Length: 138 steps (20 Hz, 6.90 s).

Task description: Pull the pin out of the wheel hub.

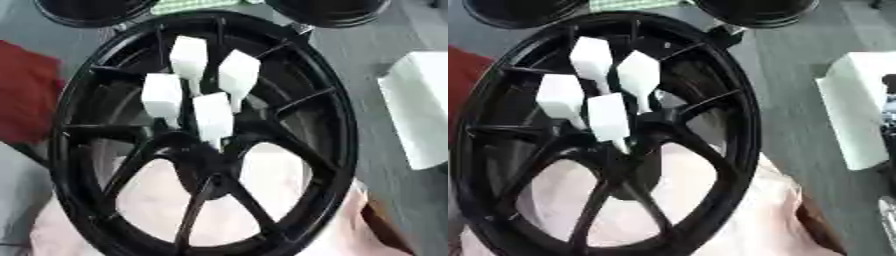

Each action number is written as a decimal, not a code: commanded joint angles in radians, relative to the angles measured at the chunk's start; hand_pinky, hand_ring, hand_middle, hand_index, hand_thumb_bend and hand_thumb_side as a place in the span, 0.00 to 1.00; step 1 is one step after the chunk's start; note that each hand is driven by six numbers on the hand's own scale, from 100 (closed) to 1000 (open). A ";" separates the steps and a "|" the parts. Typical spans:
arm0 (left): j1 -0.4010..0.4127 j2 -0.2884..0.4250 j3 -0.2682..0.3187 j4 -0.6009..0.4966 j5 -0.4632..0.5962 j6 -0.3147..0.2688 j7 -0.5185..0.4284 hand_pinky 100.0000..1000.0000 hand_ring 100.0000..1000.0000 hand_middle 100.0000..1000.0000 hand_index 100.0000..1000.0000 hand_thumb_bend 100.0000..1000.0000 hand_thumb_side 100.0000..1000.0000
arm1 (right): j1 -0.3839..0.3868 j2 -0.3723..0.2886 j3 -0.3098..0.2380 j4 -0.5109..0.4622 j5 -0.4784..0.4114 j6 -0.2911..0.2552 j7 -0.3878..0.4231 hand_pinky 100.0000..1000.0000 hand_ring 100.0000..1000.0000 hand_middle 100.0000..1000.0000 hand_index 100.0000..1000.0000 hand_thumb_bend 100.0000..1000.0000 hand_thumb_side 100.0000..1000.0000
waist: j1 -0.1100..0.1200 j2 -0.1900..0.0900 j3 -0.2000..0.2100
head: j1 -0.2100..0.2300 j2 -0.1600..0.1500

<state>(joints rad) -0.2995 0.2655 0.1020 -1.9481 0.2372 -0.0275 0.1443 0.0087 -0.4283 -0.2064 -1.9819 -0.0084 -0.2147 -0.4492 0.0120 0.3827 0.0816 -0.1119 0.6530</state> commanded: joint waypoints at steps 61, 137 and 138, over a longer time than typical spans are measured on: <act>-0.029 0.097 -0.027 -0.017 -0.014 0.014 -0.025 0.78 0.75 0.63 0.87 0.03 0.81 | -0.457 -0.976 0.212 -0.018 -0.050 -0.298 0.777 0.84 0.83 0.72 0.79 0.02 0.11 | -0.097 -0.009 0.058 | -0.071 -0.049; -0.061 0.089 -0.031 -0.026 -0.005 0.027 -0.023 0.78 0.75 0.62 0.86 0.05 0.87 | -0.713 -0.749 0.397 -0.018 0.138 -0.044 1.064 0.86 0.88 0.74 0.84 0.26 0.00 | -0.182 0.093 0.231 | -0.180 -0.072; -0.061 0.089 -0.031 -0.026 -0.005 0.027 -0.023 0.78 0.75 0.62 0.86 0.05 0.87 | -0.711 -0.749 0.395 -0.018 0.142 -0.040 1.064 0.86 0.88 0.74 0.84 0.24 0.00 | -0.183 0.093 0.232 | -0.180 -0.073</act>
<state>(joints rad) -0.3549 0.3348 0.0660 -1.9550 0.2298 -0.0003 0.1193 -0.6951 -1.1568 0.2031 -1.9937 0.1248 -0.2583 0.6138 -0.1774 0.4944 0.3132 -0.2890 0.5907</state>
